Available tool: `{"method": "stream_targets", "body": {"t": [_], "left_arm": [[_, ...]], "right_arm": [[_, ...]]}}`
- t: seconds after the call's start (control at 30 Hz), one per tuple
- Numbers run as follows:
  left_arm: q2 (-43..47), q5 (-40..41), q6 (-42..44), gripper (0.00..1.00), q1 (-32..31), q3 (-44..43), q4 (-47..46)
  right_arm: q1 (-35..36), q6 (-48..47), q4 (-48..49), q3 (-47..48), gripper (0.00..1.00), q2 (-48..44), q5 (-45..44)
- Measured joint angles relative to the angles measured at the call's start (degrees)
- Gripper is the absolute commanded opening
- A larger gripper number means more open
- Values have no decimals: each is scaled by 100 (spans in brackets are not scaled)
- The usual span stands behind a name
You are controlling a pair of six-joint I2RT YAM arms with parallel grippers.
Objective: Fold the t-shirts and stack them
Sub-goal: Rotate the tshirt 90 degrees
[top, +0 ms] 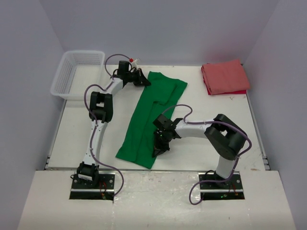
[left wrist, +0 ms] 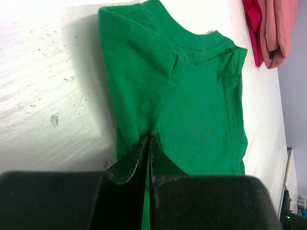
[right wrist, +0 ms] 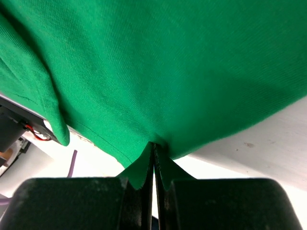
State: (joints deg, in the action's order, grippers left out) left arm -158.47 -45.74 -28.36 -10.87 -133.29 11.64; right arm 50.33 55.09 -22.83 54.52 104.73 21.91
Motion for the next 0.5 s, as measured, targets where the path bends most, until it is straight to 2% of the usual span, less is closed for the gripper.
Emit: {"method": "stream_targets", "body": {"t": [0.5], "left_arm": [[549, 850, -138, 4, 275, 828, -376]], "right_arm": [[-299, 166, 195, -282, 0, -170, 125]]}}
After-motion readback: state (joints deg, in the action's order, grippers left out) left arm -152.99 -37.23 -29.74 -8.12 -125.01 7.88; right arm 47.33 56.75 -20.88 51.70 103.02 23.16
